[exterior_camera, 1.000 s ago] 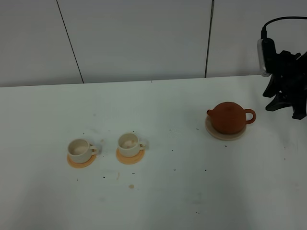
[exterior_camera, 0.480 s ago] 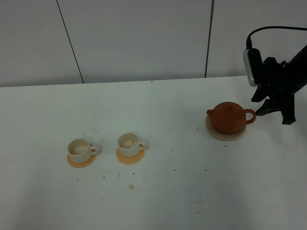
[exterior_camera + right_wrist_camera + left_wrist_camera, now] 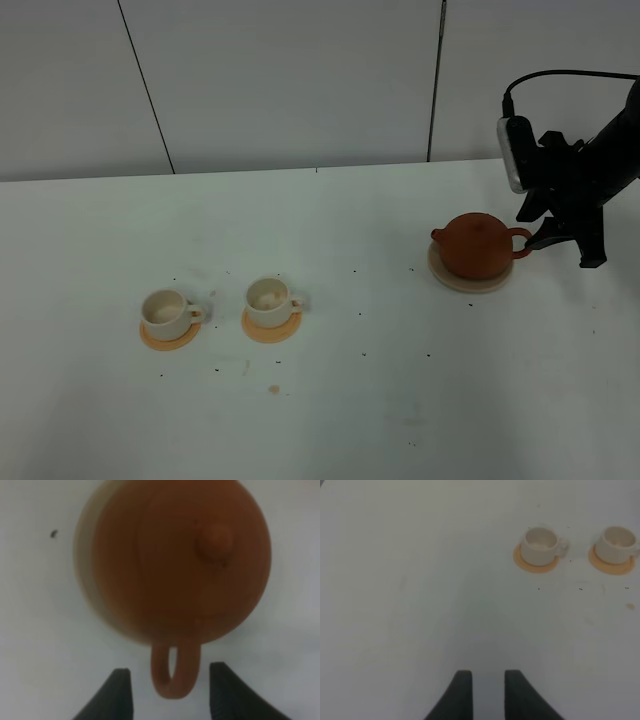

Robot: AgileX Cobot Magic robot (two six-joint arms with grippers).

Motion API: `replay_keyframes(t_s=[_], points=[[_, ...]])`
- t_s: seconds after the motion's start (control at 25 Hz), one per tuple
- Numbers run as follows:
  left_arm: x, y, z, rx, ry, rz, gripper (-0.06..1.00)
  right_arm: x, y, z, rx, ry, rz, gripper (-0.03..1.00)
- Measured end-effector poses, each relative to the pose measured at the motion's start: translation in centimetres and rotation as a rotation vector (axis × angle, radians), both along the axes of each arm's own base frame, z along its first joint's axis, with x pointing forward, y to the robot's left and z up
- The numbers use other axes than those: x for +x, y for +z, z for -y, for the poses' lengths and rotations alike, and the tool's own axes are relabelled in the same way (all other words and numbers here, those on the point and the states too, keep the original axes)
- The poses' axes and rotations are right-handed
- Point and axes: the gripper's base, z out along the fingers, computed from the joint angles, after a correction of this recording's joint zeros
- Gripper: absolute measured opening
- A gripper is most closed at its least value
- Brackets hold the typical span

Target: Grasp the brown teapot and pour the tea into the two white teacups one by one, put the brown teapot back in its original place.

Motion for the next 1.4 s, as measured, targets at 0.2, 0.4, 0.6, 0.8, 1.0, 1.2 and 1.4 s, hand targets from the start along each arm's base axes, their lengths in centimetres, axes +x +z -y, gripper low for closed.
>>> replay_keyframes(t_s=[0.2,0.4,0.6,0.8,1.0,1.2,1.4], points=[[0.0,0.0,0.0,0.0,0.0,0.0,0.23,0.2,-0.2,-0.1,0.002,0.002,0.018,0.35],[0.0,0.0,0.0,0.0,0.0,0.0,0.23,0.3,-0.5,-0.1,0.0,0.004,0.02,0.35],[0.0,0.0,0.0,0.0,0.0,0.0,0.23,0.3,-0.5,-0.1,0.001,0.004,0.022,0.35],[0.0,0.0,0.0,0.0,0.0,0.0,0.23,0.5,-1.5,-0.1,0.004,0.005,0.009,0.34],[0.0,0.0,0.0,0.0,0.0,0.0,0.23,0.6,-1.9,-0.2,0.011,0.014,0.015,0.32],[0.0,0.0,0.0,0.0,0.0,0.0,0.23,0.6,-1.9,-0.2,0.015,0.013,0.017,0.31],[0.0,0.0,0.0,0.0,0.0,0.0,0.23,0.6,-1.9,-0.2,0.015,0.012,0.017,0.31]])
